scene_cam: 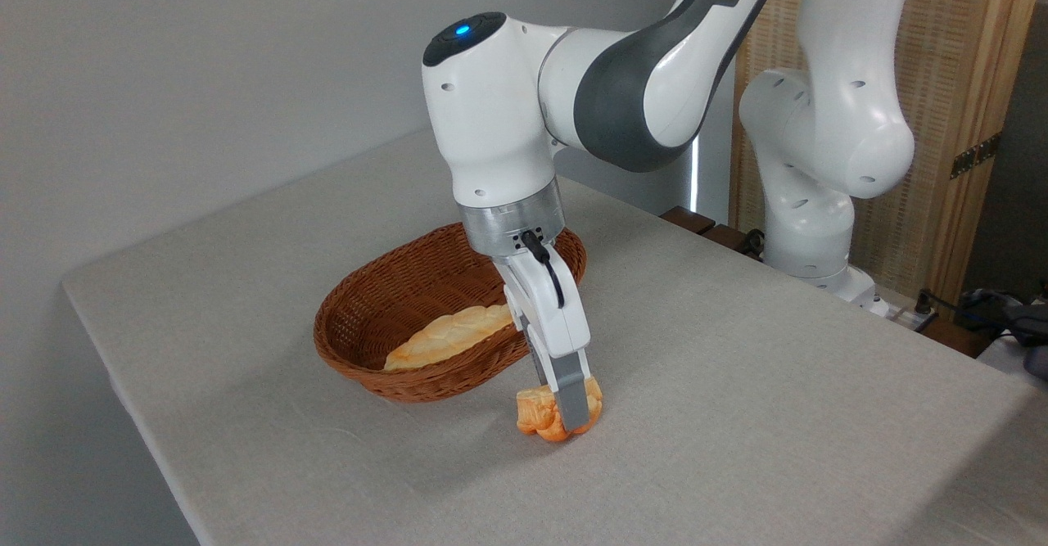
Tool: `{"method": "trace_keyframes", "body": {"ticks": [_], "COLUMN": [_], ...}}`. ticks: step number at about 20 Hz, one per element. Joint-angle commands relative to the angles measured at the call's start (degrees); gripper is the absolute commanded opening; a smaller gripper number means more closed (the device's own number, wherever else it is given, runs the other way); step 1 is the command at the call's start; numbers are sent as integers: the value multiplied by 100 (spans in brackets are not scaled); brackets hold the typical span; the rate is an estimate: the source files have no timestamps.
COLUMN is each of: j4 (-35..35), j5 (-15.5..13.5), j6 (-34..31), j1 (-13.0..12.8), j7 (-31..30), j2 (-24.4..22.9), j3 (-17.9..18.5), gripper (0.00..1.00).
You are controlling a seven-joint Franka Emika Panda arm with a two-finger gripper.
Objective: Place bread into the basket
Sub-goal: 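Carry the held roll over the wicker basket and lower it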
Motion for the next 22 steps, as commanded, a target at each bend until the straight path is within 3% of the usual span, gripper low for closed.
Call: {"method": "trace_keyframes", "body": {"ticks": [1,8,13,15,18,20,22], "j4": [-79,122,754,1062,1274,1283,1274], "j5": [78,-9,-817,-1212,-1800,-2161,-2198], "j6": [141,70,-43,-254,-378,-378,-395], "j1": [-40,12,12,12,-31,-40,-40], "j7": [132,106,70,9,-481,-999,-1264], "j2": [-29,-100,-126,-144,-144,-135,-135], "j3": [84,119,251,234,163,-99,-310], "gripper": [24,24,25,30,30,30,33]}}
